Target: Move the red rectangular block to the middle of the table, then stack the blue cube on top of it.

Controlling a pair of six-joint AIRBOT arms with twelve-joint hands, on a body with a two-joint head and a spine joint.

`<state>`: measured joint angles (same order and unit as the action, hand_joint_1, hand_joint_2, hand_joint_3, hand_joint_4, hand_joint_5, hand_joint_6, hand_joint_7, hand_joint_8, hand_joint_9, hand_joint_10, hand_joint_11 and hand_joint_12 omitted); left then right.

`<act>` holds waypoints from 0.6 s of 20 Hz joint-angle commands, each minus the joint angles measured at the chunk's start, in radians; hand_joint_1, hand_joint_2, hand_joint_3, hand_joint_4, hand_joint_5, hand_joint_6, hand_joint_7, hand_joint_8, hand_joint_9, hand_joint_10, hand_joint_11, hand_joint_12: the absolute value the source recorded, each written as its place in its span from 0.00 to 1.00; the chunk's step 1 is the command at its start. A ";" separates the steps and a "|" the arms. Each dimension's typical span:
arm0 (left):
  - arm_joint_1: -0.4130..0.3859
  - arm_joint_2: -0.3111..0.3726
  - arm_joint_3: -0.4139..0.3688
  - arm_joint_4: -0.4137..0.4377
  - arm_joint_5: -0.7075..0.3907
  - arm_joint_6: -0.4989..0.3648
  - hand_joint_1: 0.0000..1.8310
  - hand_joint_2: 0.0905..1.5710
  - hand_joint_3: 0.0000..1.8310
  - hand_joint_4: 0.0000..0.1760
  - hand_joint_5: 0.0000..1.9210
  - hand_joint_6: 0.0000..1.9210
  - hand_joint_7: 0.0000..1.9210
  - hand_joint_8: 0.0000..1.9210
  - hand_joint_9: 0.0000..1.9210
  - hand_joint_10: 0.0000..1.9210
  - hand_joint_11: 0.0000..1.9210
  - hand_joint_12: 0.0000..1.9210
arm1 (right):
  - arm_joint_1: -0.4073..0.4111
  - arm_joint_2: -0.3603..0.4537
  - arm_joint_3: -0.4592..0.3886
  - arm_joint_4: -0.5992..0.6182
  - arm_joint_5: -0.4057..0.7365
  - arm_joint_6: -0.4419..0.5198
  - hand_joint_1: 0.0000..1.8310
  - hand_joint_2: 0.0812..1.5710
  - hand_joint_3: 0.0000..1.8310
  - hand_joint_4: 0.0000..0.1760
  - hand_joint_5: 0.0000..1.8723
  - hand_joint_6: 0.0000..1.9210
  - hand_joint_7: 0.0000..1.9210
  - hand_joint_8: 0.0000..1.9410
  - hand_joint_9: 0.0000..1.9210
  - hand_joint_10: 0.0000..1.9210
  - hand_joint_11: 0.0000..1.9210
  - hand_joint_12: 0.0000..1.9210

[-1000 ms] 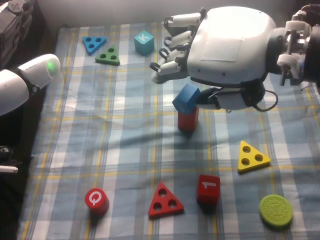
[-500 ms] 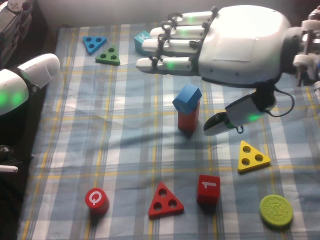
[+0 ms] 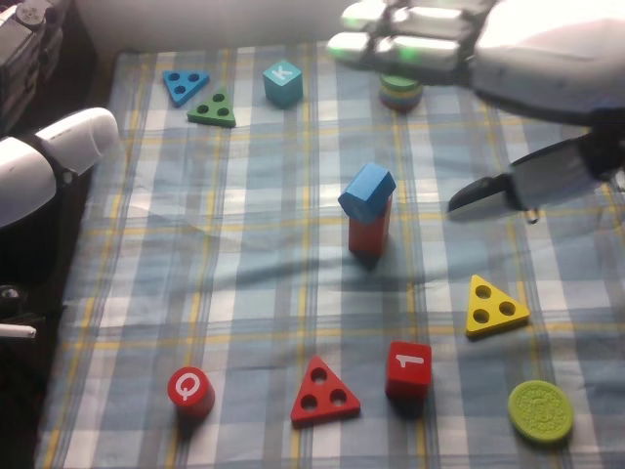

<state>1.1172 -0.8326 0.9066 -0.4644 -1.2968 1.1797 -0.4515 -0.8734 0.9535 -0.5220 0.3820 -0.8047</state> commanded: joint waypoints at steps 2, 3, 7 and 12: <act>-0.003 0.006 -0.001 0.011 -0.131 -0.011 0.47 0.79 0.00 0.22 0.03 0.00 0.01 0.00 0.00 0.00 0.02 0.02 | -0.019 0.032 0.002 0.103 0.151 -0.021 0.29 0.61 0.02 0.10 0.00 0.00 0.00 0.00 0.00 0.00 0.00 0.00; -0.003 0.006 -0.001 0.011 -0.132 -0.011 0.46 0.79 0.00 0.25 0.03 0.00 0.01 0.00 0.00 0.00 0.00 0.05 | -0.033 0.041 0.002 0.142 0.169 -0.039 0.28 0.62 0.02 0.23 0.00 0.00 0.00 0.00 0.00 0.00 0.00 0.00; -0.002 0.006 -0.001 0.012 -0.134 -0.011 0.48 0.79 0.00 0.35 0.02 0.00 0.00 0.00 0.00 0.00 0.00 0.06 | -0.087 0.068 -0.001 0.245 0.234 -0.073 0.23 0.64 0.01 0.02 0.00 0.00 0.00 0.00 0.00 0.00 0.00 0.00; -0.002 0.006 -0.001 0.013 -0.137 -0.012 0.47 0.79 0.00 0.29 0.02 0.00 0.00 0.00 0.00 0.00 0.00 0.07 | -0.138 0.086 -0.005 0.330 0.293 -0.098 0.28 0.62 0.00 0.00 0.00 0.00 0.00 0.00 0.00 0.00 0.00 0.00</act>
<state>1.1198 -0.8326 0.9066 -0.4641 -1.3029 1.1790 -0.5987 -0.7891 0.9512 -0.2115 0.5415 -0.8997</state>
